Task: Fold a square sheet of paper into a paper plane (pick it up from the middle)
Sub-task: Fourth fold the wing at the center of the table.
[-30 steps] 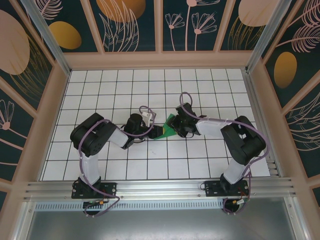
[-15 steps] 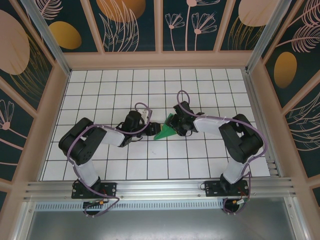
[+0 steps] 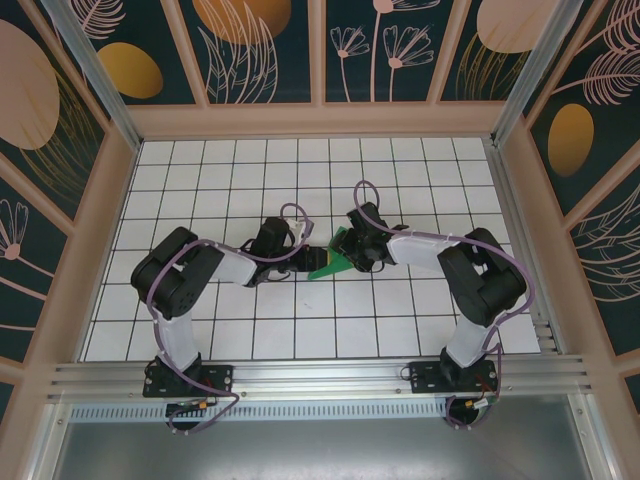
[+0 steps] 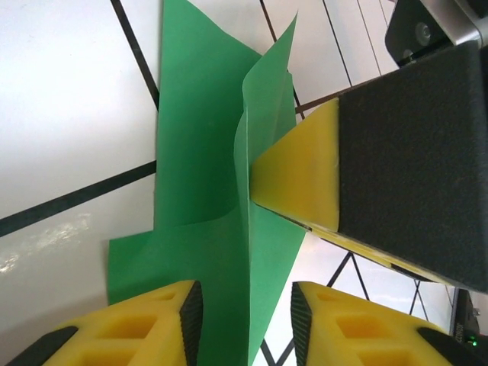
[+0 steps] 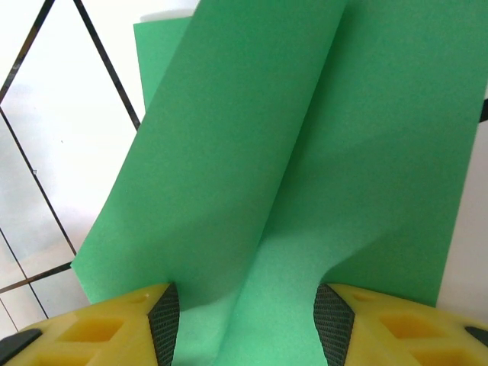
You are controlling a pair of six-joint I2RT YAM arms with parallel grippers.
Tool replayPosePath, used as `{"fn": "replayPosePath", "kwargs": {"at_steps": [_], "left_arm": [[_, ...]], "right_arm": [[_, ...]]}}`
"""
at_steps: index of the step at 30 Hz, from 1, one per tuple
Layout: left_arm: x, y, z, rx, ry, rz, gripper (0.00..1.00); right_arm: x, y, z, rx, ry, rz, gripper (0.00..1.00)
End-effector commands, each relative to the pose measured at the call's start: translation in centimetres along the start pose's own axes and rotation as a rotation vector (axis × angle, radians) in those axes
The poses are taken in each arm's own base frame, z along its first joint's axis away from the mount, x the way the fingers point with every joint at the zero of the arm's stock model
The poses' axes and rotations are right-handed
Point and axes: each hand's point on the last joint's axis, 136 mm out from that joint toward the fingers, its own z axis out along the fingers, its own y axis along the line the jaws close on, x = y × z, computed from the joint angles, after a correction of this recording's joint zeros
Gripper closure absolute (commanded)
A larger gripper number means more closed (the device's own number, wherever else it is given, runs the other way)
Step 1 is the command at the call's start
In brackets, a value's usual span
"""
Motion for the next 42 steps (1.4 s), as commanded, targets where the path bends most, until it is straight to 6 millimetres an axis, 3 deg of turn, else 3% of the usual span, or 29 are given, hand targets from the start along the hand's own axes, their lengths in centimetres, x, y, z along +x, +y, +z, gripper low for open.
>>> {"fn": "replayPosePath", "kwargs": {"at_steps": [1, 12, 19, 29, 42], "left_arm": [[0.5, -0.7, 0.5, 0.048, 0.045, 0.014, 0.67], [0.6, -0.6, 1.2, 0.060, 0.062, 0.012, 0.81], [0.3, 0.2, 1.4, 0.019, 0.043, -0.006, 0.87], [-0.2, -0.5, 1.5, 0.071, 0.020, -0.082, 0.89], [-0.2, -0.1, 2.2, 0.073, 0.016, -0.171, 0.87]], "right_arm": [[1.1, -4.1, 1.5, 0.125, 0.028, -0.006, 0.45], [0.8, -2.7, 0.6, 0.054, 0.016, -0.037, 0.44], [-0.2, -0.6, -1.0, -0.016, -0.029, -0.095, 0.47], [-0.7, 2.4, -3.7, -0.186, -0.067, -0.228, 0.50], [-0.4, 1.3, -1.9, -0.192, 0.021, -0.278, 0.48]]}}
